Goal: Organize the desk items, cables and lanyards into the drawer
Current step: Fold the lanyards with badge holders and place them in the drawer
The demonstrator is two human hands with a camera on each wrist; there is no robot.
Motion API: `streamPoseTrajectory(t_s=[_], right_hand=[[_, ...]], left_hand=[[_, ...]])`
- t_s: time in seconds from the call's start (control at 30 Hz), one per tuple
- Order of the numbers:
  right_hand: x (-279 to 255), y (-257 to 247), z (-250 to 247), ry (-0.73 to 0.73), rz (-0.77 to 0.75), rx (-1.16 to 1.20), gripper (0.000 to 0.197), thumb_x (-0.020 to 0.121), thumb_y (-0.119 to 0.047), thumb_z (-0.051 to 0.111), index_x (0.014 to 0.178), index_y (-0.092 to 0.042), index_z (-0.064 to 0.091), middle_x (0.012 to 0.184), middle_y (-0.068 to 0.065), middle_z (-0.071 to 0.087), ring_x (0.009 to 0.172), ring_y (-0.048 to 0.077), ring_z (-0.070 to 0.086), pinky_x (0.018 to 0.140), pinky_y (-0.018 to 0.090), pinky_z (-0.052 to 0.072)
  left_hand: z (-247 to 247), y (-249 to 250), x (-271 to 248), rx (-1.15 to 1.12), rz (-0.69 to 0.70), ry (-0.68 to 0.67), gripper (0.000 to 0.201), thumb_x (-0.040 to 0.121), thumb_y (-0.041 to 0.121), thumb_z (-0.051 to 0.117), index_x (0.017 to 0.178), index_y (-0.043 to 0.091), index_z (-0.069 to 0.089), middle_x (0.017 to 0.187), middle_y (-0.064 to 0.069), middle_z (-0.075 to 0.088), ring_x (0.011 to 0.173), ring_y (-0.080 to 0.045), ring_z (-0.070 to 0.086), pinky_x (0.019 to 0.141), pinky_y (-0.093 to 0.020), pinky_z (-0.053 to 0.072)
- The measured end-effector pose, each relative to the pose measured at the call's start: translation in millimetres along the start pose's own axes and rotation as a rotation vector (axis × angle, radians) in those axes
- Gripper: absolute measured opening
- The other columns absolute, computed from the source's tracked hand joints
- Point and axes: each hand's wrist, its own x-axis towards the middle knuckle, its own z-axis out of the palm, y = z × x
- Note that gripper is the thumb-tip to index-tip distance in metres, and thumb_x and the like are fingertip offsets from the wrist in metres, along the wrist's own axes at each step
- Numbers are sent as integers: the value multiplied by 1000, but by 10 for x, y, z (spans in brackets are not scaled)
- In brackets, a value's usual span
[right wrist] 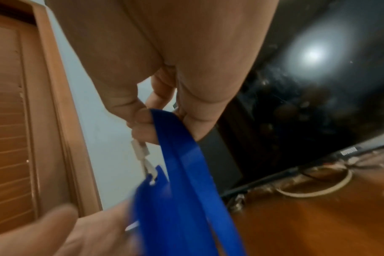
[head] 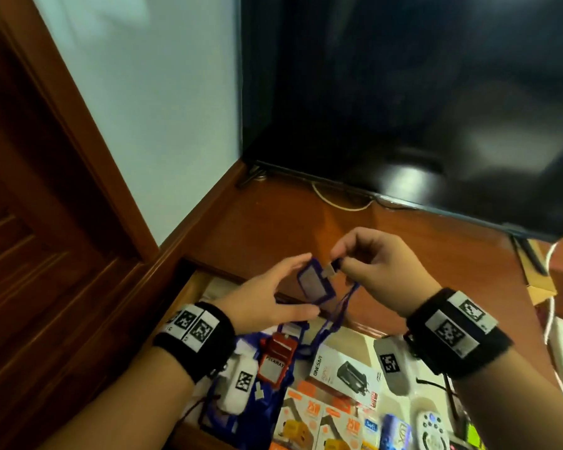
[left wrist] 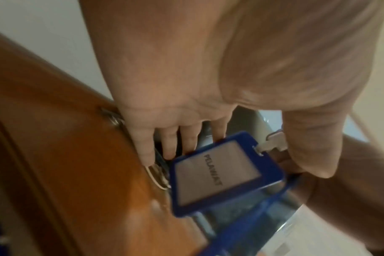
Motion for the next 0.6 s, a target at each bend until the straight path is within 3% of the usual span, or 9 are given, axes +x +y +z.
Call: streamPoseTrajectory(t_s=[0.07, 0.13, 0.23, 0.33, 0.4, 0.5, 0.6], right_hand=[[16, -131, -123, 29, -67, 12, 19, 89, 8, 65, 91, -10, 71, 81, 3, 72, 66, 17, 66, 67, 31, 59], [15, -223, -269, 85, -109, 26, 18, 91, 7, 64, 92, -10, 70, 85, 2, 72, 71, 19, 68, 70, 31, 60], [-6, -229, -462, 207, -115, -55, 18, 94, -2, 66, 94, -19, 70, 92, -4, 73, 85, 13, 71, 80, 33, 61], [-76, -127, -504, 444, -153, -342, 15, 91, -14, 72, 100, -26, 69, 99, -9, 67, 97, 10, 65, 88, 36, 57], [-191, -70, -430, 557, -220, -412, 12, 88, -23, 76, 94, -27, 67, 94, -11, 63, 91, 12, 62, 82, 38, 54], [-388, -42, -179, 404, -110, -166, 19, 84, -44, 78, 88, -27, 67, 82, -9, 70, 77, 10, 66, 71, 33, 56], [-470, -31, 63, 293, 124, 102, 41, 81, -57, 77, 98, -21, 69, 85, 1, 77, 74, 20, 73, 70, 44, 61]], left_hand=[[37, 251, 119, -100, 70, -40, 79, 80, 60, 79, 147, 57, 38, 150, 25, 51, 142, 2, 44, 122, -44, 37], [67, 451, 171, -100, 107, -35, 58, 84, 47, 80, 135, 47, 54, 132, 17, 67, 126, -4, 61, 114, -45, 47], [101, 663, 192, -62, 156, 16, 34, 89, 50, 75, 119, 38, 64, 112, 6, 74, 106, -12, 70, 102, -46, 55], [89, 807, 210, -317, 108, 53, 34, 102, 45, 61, 117, 16, 70, 105, -12, 78, 96, -25, 74, 98, -54, 57], [63, 878, 227, -427, 88, 114, 36, 105, 41, 56, 117, 11, 73, 106, -14, 79, 101, -27, 76, 99, -52, 57], [71, 965, 297, -487, 125, 236, 30, 105, 36, 57, 115, 14, 76, 110, -3, 80, 106, -20, 75, 102, -40, 55], [127, 1086, 334, -428, 169, 394, 28, 100, 36, 65, 97, 11, 76, 89, -1, 79, 82, -16, 72, 76, -32, 57]])
